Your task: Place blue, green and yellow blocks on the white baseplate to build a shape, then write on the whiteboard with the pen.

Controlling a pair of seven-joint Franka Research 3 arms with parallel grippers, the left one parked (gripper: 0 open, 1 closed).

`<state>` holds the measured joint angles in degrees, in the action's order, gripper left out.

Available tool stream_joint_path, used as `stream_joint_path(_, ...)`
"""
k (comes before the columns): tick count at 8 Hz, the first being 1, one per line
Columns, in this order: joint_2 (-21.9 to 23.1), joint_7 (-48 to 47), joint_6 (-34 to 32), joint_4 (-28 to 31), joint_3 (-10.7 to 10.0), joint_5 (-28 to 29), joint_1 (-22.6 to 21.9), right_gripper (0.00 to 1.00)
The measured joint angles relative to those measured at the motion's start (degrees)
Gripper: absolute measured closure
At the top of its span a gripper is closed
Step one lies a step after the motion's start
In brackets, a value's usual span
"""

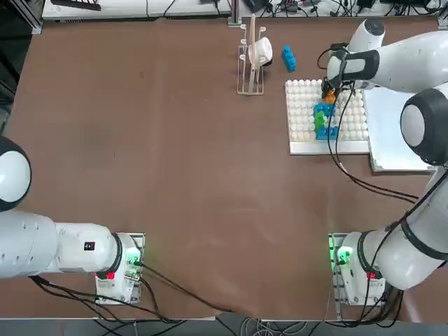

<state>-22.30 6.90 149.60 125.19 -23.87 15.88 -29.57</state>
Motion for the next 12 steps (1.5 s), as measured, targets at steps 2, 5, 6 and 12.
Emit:
stream_joint_path(2,-0.2,0.0,-2.1,-2.0,-0.1,0.1,0.0,0.00)
stream_joint_path(5,0.6,-0.2,-8.3,-6.9,-0.4,0.7,0.2,0.00)
stream_joint_path(6,0.8,-0.8,-11.5,-9.7,-0.5,0.8,0.4,0.00)
stream_joint_path(12,-6.9,-20.3,-19.8,-28.4,-0.1,0.9,0.1,0.00)
